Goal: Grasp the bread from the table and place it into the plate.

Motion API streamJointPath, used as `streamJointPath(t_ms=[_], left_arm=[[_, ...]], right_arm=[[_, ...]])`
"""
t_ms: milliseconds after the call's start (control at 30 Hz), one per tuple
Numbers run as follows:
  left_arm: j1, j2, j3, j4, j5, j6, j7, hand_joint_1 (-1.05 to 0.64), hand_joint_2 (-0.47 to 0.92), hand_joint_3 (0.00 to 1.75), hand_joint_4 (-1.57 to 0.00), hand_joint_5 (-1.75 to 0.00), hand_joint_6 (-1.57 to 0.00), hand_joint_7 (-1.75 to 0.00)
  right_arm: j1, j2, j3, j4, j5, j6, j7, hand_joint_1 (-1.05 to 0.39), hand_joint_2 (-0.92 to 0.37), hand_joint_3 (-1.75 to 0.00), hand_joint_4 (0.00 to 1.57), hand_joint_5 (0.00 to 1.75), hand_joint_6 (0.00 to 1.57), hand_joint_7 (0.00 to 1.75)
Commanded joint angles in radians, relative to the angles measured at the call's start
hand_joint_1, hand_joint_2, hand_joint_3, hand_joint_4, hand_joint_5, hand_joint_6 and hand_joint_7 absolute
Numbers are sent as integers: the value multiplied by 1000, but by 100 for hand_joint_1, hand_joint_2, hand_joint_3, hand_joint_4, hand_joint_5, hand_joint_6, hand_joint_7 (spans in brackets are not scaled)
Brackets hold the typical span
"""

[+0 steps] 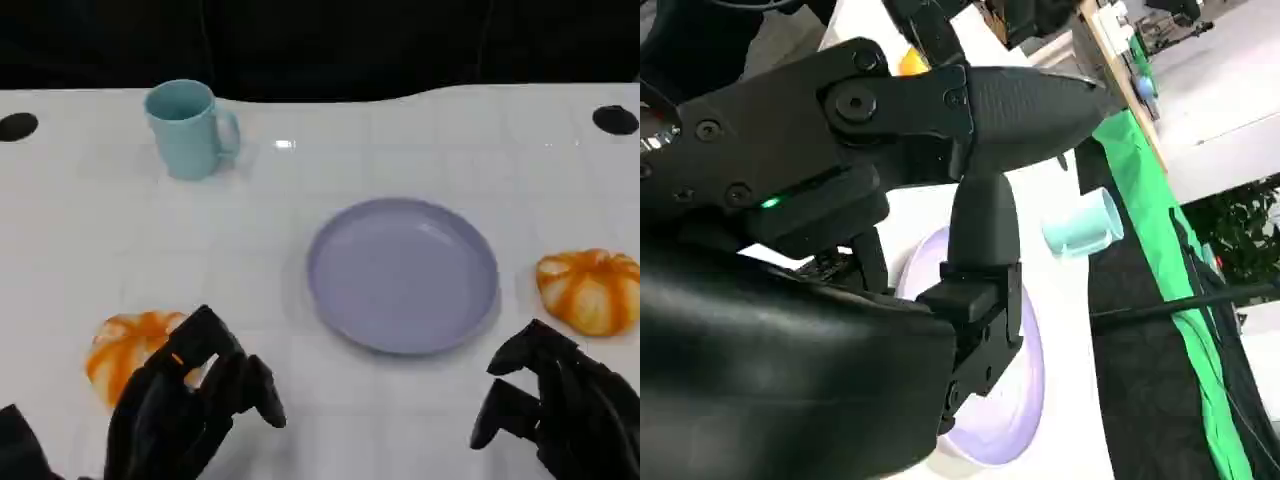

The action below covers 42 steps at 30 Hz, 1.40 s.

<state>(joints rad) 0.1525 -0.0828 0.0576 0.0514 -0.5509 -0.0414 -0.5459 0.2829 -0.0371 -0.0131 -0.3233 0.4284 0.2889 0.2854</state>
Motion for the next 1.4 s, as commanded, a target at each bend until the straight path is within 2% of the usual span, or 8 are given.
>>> streamJointPath(t_ms=[33, 833, 933, 1067, 1133, 1167, 1233, 1400], left_arm=[[9, 6, 5, -25, 2, 13, 13, -55, 92, 38, -78, -175, -59, -175], [6, 17, 9, -34, 31, -26, -1, -57, 92, 39, -73, -175, -52, -173], [6, 19, 9, -35, 43, -41, 3, -60, 92, 31, -65, -175, -57, -153], [2, 30, 8, -53, 81, -60, 28, -61, 92, 30, -65, -175, -58, -150], [-8, 61, 9, -81, 171, -97, 71, -56, 92, 19, -58, -134, -60, -79], [-11, 71, 8, -90, 202, -107, 85, -57, 92, 16, -57, -125, -62, -61], [-16, 100, 5, -105, 245, -115, 93, -56, 92, 12, -52, -112, -61, -39], [-19, 172, -7, -167, 378, -130, 142, -53, 92, 5, -43, -90, -61, -18]], right_arm=[[5, -7, -7, -13, 2, 2, -6, -52, -92, -41, 61, 175, 45, 164], [7, -8, -10, -15, 11, 8, 4, -52, -92, -42, 60, 175, 43, 164], [8, -6, -11, -16, 15, 11, 2, -53, -92, -42, 60, 175, 44, 164], [9, -7, -8, -20, 10, 13, -2, -53, -92, -42, 60, 175, 44, 164], [9, -8, -5, -24, 4, 14, -6, -53, -92, -43, 60, 175, 44, 165], [9, -8, -5, -25, 2, 14, -6, -53, -92, -43, 60, 175, 44, 165], [10, -5, -6, -30, 6, 23, -12, -53, -92, -42, 60, 175, 44, 165], [7, -7, -4, -26, 7, 19, -5, -53, -92, -43, 60, 175, 43, 167]])
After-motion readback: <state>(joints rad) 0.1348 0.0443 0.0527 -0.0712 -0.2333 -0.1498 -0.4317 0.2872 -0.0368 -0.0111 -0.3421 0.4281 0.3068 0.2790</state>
